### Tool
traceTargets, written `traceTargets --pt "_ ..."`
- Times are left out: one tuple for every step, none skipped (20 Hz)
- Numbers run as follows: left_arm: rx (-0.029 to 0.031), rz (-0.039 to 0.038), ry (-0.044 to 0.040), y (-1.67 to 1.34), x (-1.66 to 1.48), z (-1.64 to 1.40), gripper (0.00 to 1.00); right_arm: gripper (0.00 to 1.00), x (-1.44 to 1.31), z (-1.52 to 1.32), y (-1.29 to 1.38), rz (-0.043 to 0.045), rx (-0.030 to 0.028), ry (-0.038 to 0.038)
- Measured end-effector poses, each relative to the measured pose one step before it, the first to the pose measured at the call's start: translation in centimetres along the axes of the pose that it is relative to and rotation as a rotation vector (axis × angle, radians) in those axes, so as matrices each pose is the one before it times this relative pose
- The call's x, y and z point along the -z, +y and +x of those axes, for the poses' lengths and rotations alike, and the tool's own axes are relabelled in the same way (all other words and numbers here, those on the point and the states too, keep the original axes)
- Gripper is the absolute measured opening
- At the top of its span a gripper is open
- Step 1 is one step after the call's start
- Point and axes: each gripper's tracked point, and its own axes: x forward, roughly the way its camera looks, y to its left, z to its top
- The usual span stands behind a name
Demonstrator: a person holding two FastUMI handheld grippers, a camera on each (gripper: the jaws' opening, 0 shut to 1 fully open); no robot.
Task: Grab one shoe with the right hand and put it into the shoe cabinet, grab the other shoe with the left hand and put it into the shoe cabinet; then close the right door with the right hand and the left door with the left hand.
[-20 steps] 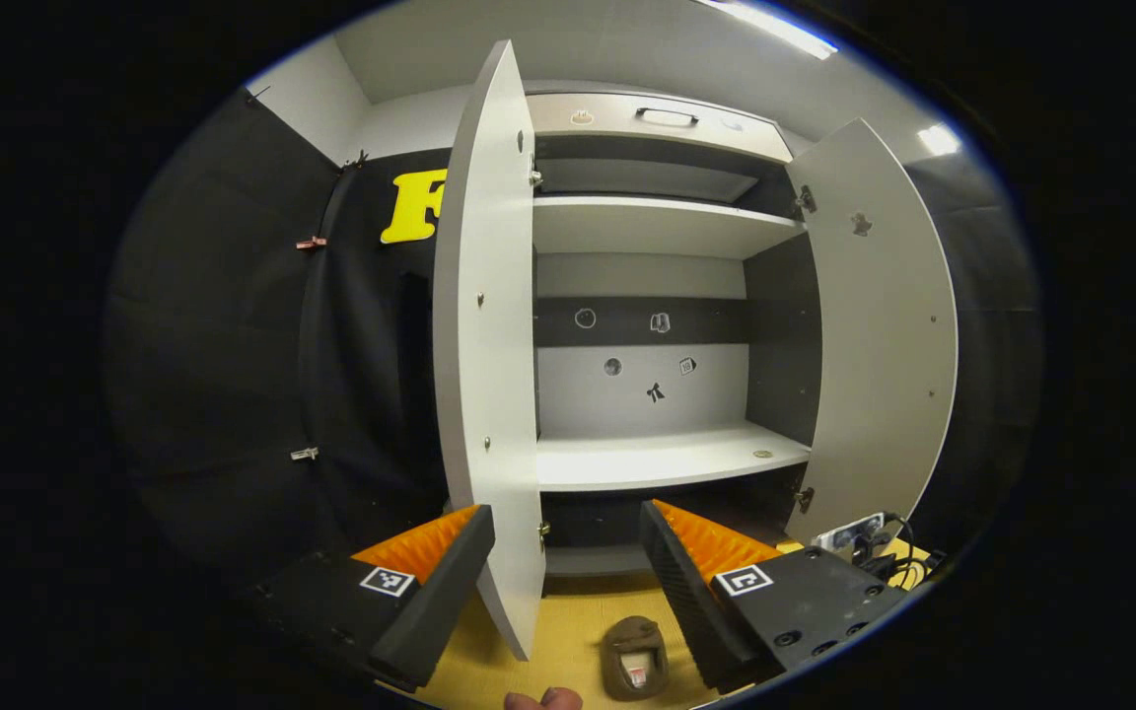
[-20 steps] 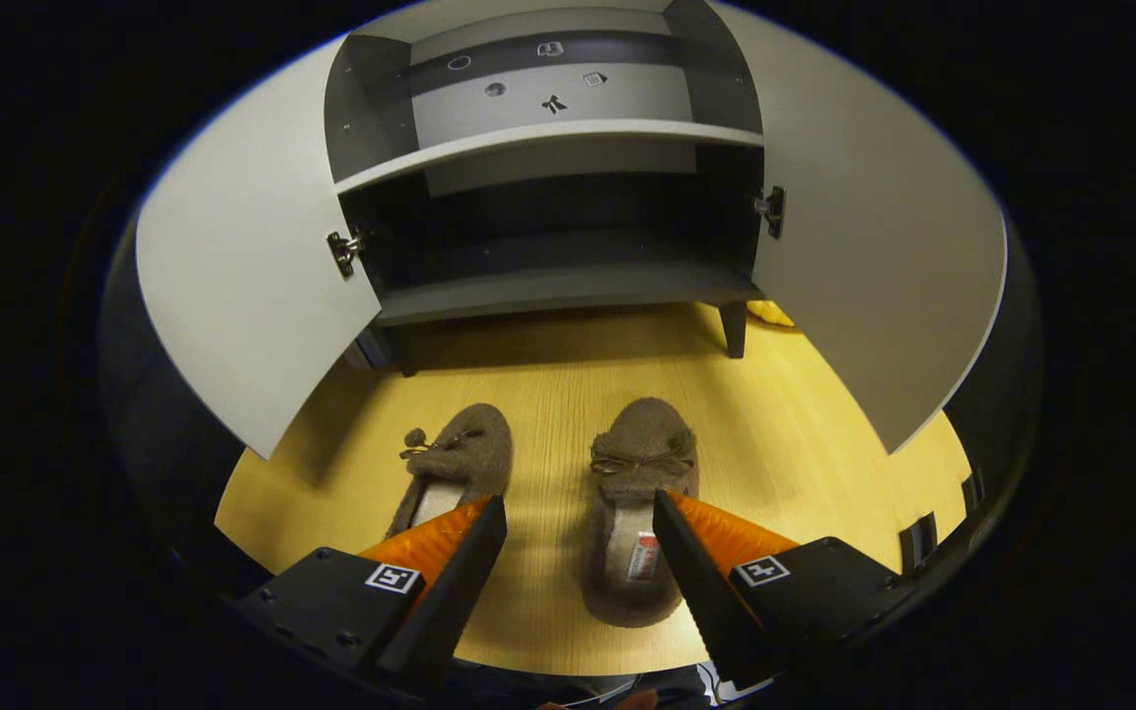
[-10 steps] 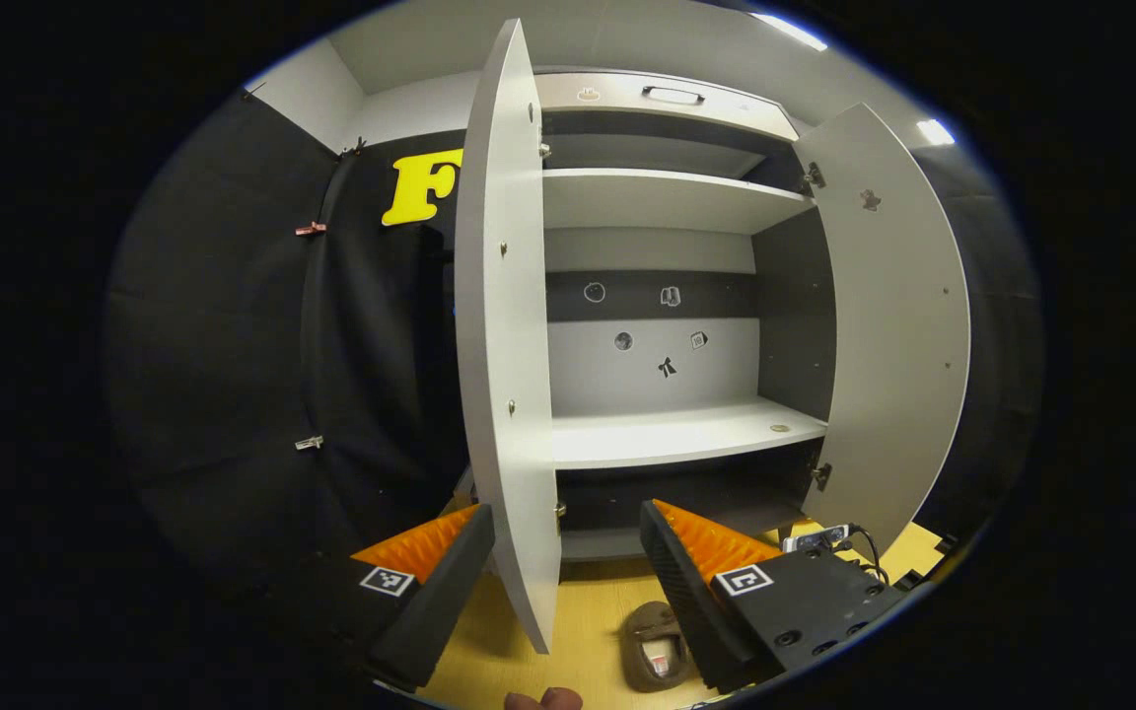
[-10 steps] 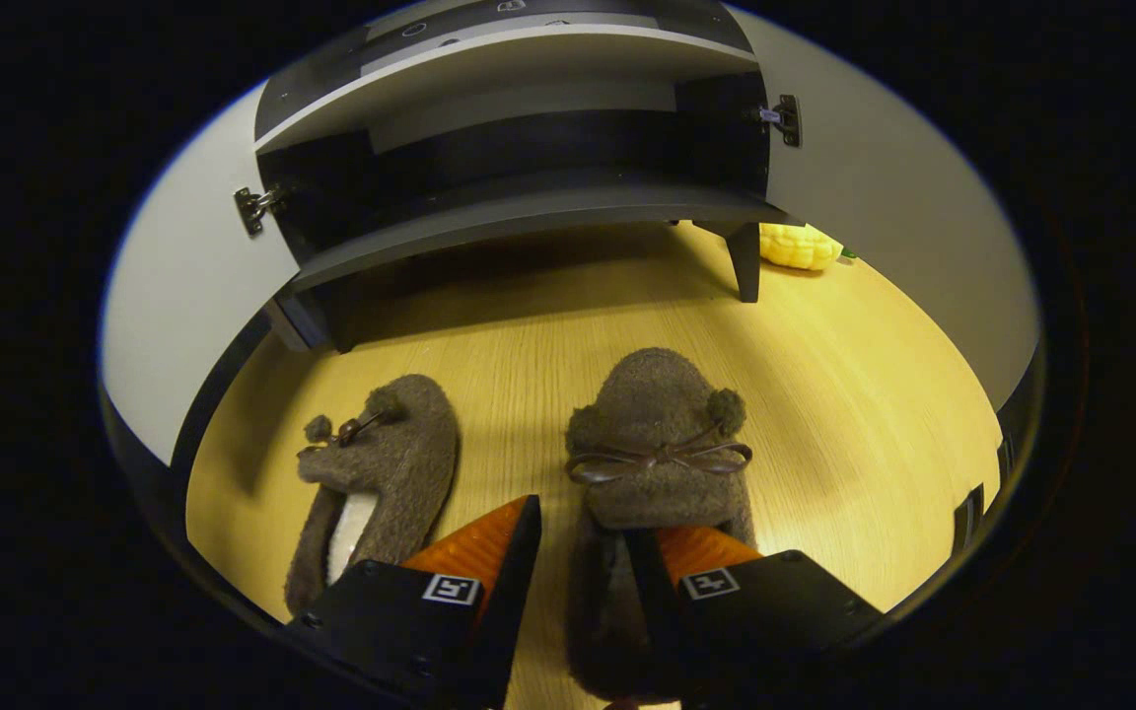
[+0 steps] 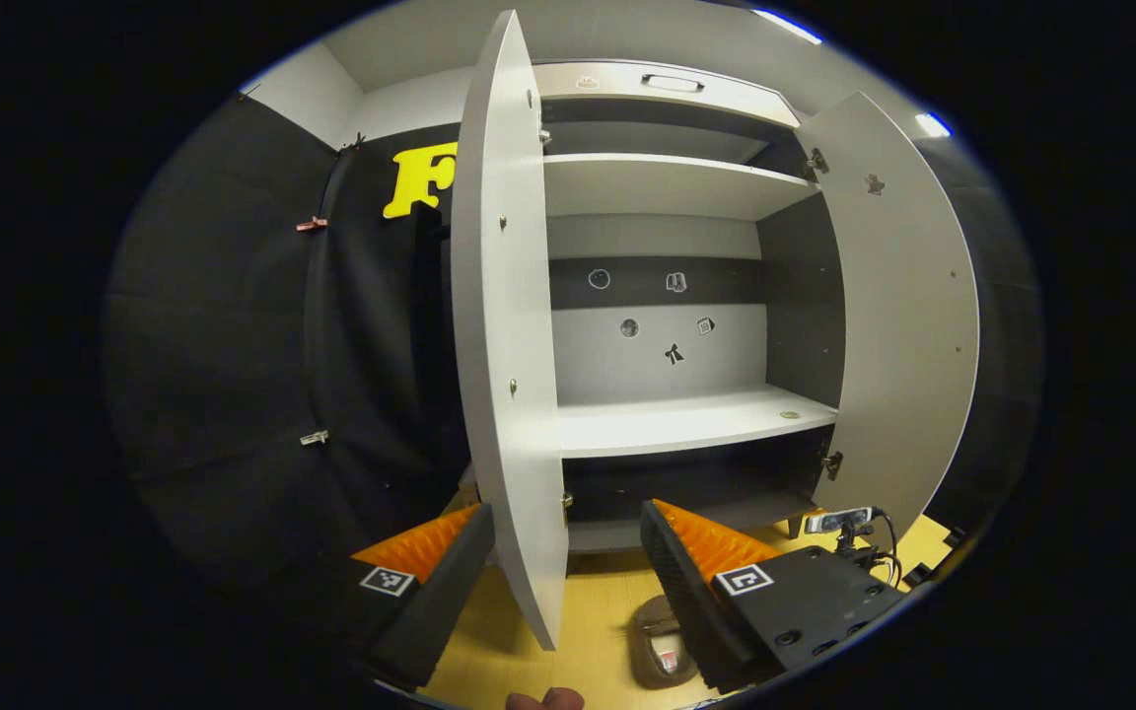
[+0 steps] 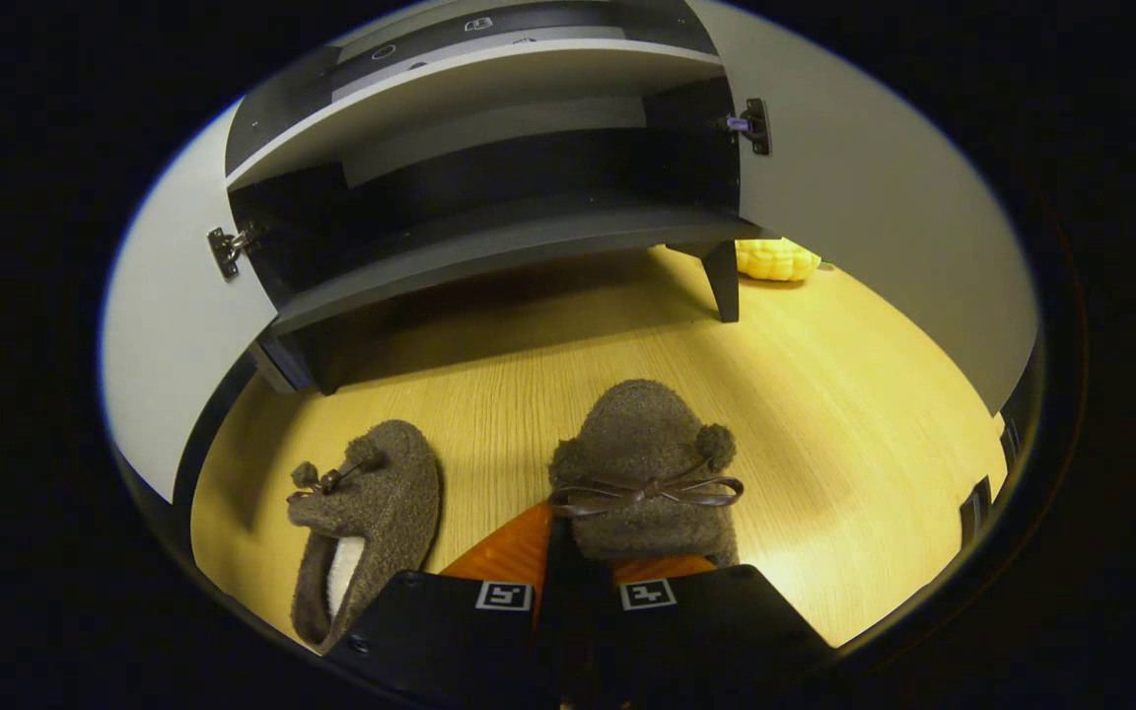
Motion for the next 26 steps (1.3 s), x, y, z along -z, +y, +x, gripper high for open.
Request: traceTargets --pt "-0.00035 -0.01015 -0.00152 -0.169 -0.161 -0.025 0.95 0.18 -0.852 -0.786 0.044 0.00722 -0.01441 -0.01209" --pt "-0.00268 -0.00322 -0.00504 -0.164 -0.156 -0.055 0.95 0.18 -0.882 -0.62 0.03 0.00097 -0.00973 -0.01296" --pt "-0.00234 0.00326 -0.00643 -0.148 -0.338 -0.118 0.95 0.18 -0.995 -0.59 -0.027 -0.001 -0.00662 -0.01416" --pt "-0.00219 0.00536 -0.00784 -0.135 -0.224 -0.074 0.95 0.18 -1.091 -0.546 -0.044 0.00543 -0.00947 -0.01755" --pt "-0.00107 0.00412 -0.00732 -0.174 -0.331 -0.119 0.95 0.18 -1.144 -0.618 0.182 0.0122 -0.01214 -0.01442" --pt "0.00158 0.00222 -0.00495 -0.251 -0.218 -0.112 0.95 0.18 -1.092 -0.598 0.09 0.01161 -0.00979 -0.01196" --pt "0.00104 -0.00027 -0.00442 -0.244 -0.285 -0.203 0.95 0.18 -1.221 -0.57 0.063 0.00589 -0.00526 -0.01397" --pt "0.00191 -0.00231 -0.00458 -0.293 -0.14 -0.093 0.95 0.18 -1.334 -0.757 0.071 -0.00183 -0.00303 -0.01885" --pt "0.0026 -0.00363 -0.00221 -0.303 -0.204 -0.133 0.95 0.18 -1.217 -0.668 0.157 -0.00509 -0.00459 -0.01821" --pt "0.00287 -0.0047 -0.00187 -0.406 -0.046 -0.129 0.95 0.18 -1.276 -0.678 0.249 -0.00582 -0.00625 -0.01724" --pt "0.00364 -0.00434 -0.00219 -0.398 -0.168 -0.139 0.95 0.18 -1.292 -0.701 0.221 -0.00605 -0.00636 -0.01298" --pt "0.00401 -0.00304 -0.00361 -0.382 -0.142 -0.126 0.95 0.18 -1.162 -0.556 0.184 -0.00635 -0.0034 -0.00996" --pt "0.00481 -0.0013 -0.00305 -0.372 -0.161 -0.061 0.95 0.18 -1.213 -0.578 0.287 -0.0054 -0.00366 -0.01061" --pt "0.00505 0.00086 -0.0031 -0.389 -0.061 0.056 0.95 0.18 -1.312 -0.467 0.185 -0.00439 -0.00571 -0.01204" --pt "0.0029 0.00179 -0.00133 -0.33 -0.124 -0.003 0.95 0.18 -1.466 -0.413 0.309 -0.00621 -0.00423 -0.01112" --pt "0.00489 0.00012 -0.00177 -0.377 -0.088 -0.039 0.95 0.18 -1.336 -0.342 0.226 -0.01063 -0.00229 -0.01044" --pt "0.0055 -0.00194 -0.00132 -0.38 -0.136 0.014 0.95 0.18 -1.313 -0.328 0.307 -0.01129 -0.00409 -0.00714" --pt "0.00591 -0.00421 -0.0012 -0.353 -0.019 0.014 0.95 0.18 -1.453 -0.185 0.281 -0.0111 -0.00339 -0.01028" --pt "0.00299 -0.0039 0.00002 -0.29 0.039 0.053 0.95 0.18 -1.657 0.004 0.364 -0.00689 -0.00483 -0.01495" --pt "0.0015 -0.00365 0.00051 -0.239 -0.048 0.088 0.95 0.18 -1.675 0.079 0.359 -0.00426 -0.00686 -0.01613" --pt "0.00042 -0.00326 0.00124 -0.176 0.026 0.099 0.95 0.18 -1.73 0.216 0.441 -0.00222 -0.00923 -0.01485" --pt "0.00074 -0.00319 0.00093 -0.198 -0.005 0.055 0.95 0.18 -1.677 0.316 0.288 -0.0038 -0.00807 -0.01118" --pt "0.00272 -0.00278 0.00209 -0.283 0.064 0.073 0.95 0.18 -1.578 0.428 0.289 -0.00788 -0.00624 -0.01638" --pt "0.00177 -0.00103 0.00152 -0.221 0.048 -0.002 0.95 0.18 -1.697 0.573 0.196 -0.01185 -0.00422 -0.02017" --pt "0.0004 -0.00025 -0.00036 -0.161 0.004 0.082 0.95 0.18 -1.747 0.673 0.168 -0.01309 -0.00151 -0.01958" --pt "-0.00105 -0.00051 -0.00138 -0.113 -0.071 0.021 0.95 0.18 -1.568 0.789 0.229 -0.00854 -0.00389 -0.01962"
